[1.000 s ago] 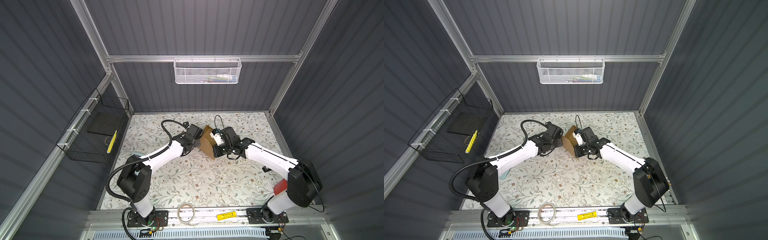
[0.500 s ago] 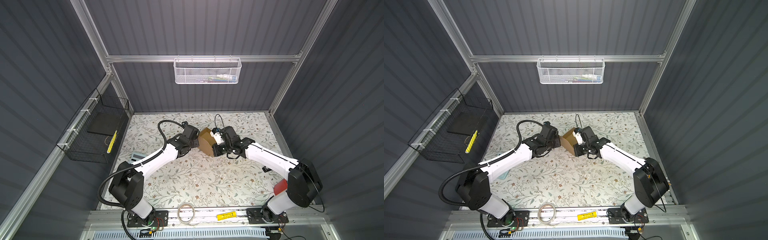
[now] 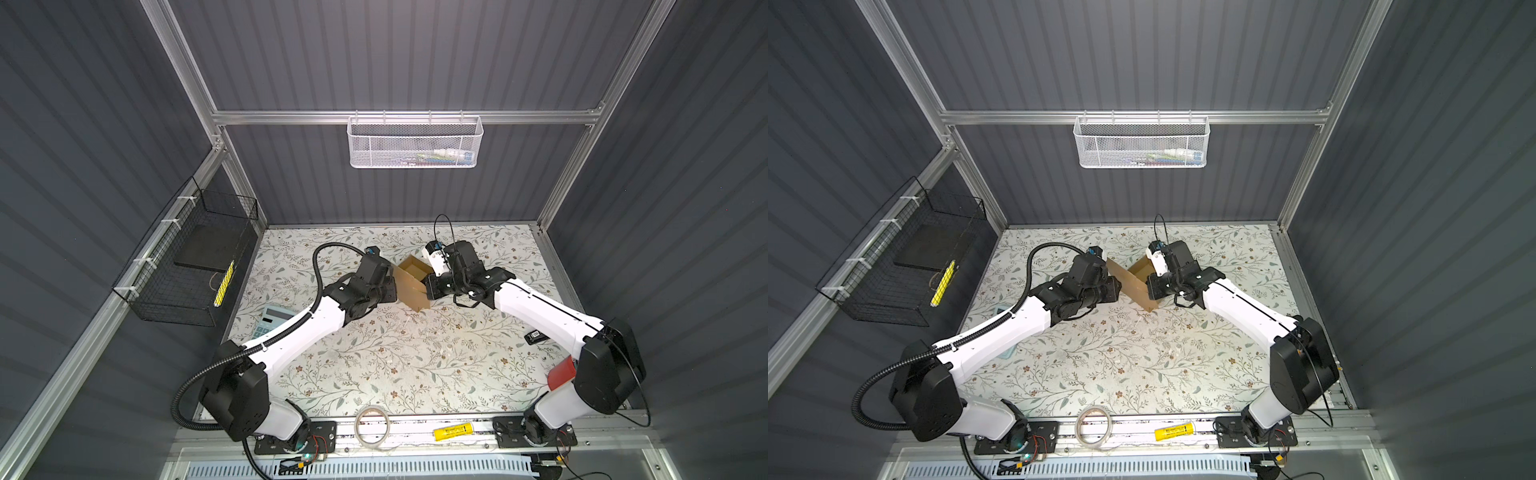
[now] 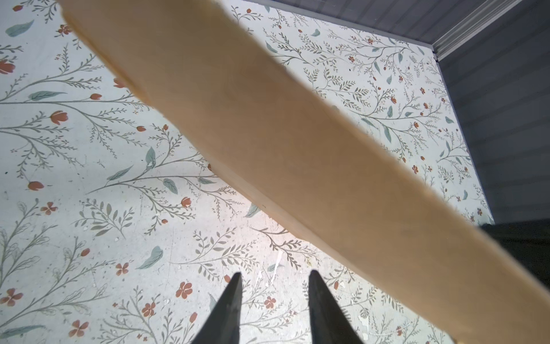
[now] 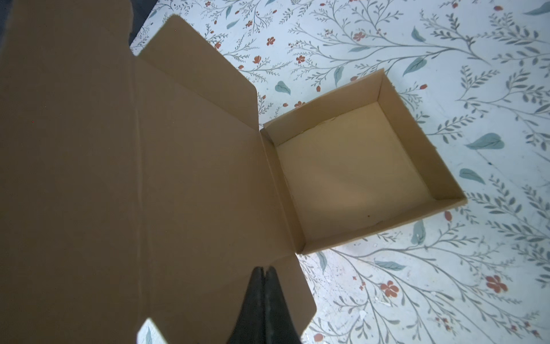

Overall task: Assemble paper box
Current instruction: Rotate the paper box at the top-center of the table.

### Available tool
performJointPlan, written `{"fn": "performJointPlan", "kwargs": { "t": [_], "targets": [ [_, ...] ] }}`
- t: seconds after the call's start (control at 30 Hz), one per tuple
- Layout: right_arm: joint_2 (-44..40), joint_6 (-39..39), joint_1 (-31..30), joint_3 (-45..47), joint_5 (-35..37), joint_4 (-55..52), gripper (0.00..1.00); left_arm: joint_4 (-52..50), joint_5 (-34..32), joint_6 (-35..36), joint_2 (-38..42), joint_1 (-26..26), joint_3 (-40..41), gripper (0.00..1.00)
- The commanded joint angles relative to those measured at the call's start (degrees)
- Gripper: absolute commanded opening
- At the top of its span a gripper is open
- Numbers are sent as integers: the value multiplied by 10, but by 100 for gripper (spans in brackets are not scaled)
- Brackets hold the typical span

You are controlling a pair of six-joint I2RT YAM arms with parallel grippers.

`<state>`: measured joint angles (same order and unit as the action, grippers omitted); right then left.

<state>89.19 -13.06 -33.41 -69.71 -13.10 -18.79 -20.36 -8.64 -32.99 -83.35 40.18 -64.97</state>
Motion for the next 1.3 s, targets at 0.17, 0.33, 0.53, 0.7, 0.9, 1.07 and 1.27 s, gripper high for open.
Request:
{"fn": "performJointPlan", "kwargs": {
  "t": [0.17,0.33,0.53,0.7,0.9,1.07,1.27],
  "targets": [
    [0,31,14,-26,-16,-13,3,-64,-13,17,29,2,11,38],
    [8,44,19,-32,-32,-20,3,-70,-60,7,29,2,13,34],
    [25,63,19,-48,-78,-32,4,-44,-99,1,15,2,12,31],
    [37,61,19,-49,-90,-30,4,-3,-127,-4,9,1,35,30],
    [56,54,19,-57,-108,-27,4,16,-134,-7,-18,0,30,29],
    [56,50,19,-54,-108,-27,4,28,-121,1,-30,-13,31,29],
    [62,42,19,-50,-117,-13,4,44,-92,18,-42,-43,25,29]
  ]
}}
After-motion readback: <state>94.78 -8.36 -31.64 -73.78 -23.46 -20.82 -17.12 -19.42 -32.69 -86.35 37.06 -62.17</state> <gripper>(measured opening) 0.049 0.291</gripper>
